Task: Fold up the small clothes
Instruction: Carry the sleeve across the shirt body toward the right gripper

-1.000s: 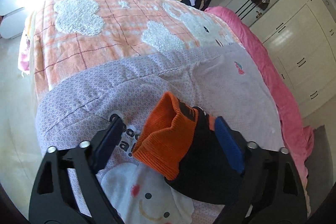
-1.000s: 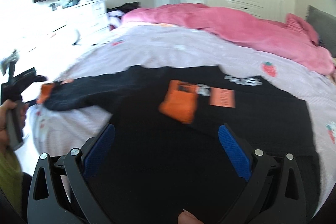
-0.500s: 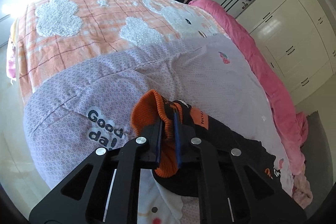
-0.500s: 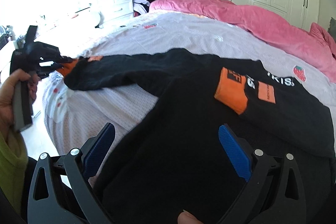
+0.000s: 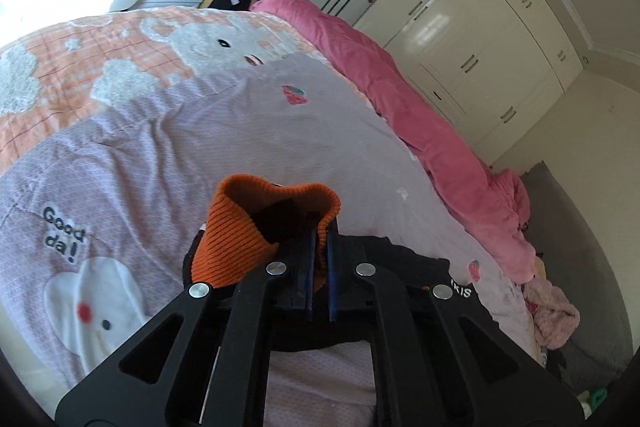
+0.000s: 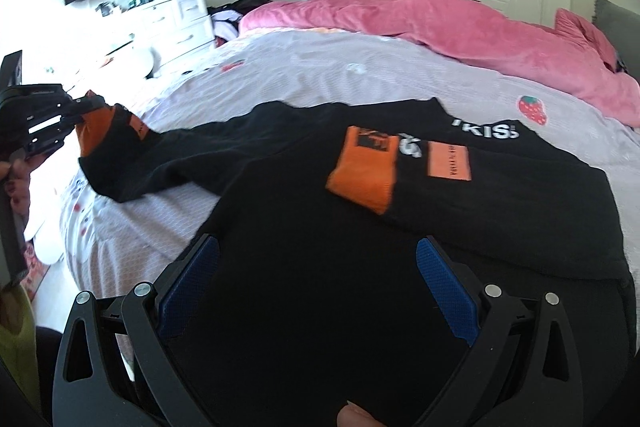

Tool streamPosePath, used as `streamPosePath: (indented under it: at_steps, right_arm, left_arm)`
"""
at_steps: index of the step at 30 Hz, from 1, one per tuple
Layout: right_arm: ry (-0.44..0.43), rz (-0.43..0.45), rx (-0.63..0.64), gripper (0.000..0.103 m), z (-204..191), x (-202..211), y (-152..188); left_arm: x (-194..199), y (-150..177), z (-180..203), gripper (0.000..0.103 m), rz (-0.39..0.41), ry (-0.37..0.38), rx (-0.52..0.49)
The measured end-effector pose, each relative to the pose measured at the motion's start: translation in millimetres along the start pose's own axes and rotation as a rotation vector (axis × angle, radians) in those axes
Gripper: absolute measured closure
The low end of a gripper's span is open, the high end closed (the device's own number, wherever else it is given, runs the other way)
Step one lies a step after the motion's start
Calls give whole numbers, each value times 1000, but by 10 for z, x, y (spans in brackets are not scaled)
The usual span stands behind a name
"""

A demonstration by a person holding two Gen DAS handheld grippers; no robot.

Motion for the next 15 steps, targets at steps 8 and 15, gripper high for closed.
streamPosePath:
  at_steps: [8,15]
  right_arm:
    - [55,20,-106,5,499,114,-39]
    - [112,52,-230,5,993,268,-51]
  left_arm:
    - [-375,277,702,103,-93,68,-120]
    - [-718,675,1263,103,-196,111,-211]
Point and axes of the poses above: each gripper's, at about its wrist camera, not at the fingertips, and x roughly against the way its jaws point, z to its right, y to its underside, the point moved 3 cm from there along -x, roughly the way its jaws point, and after that the axes turned 4 degrees about -z, right-handed, at the moved point
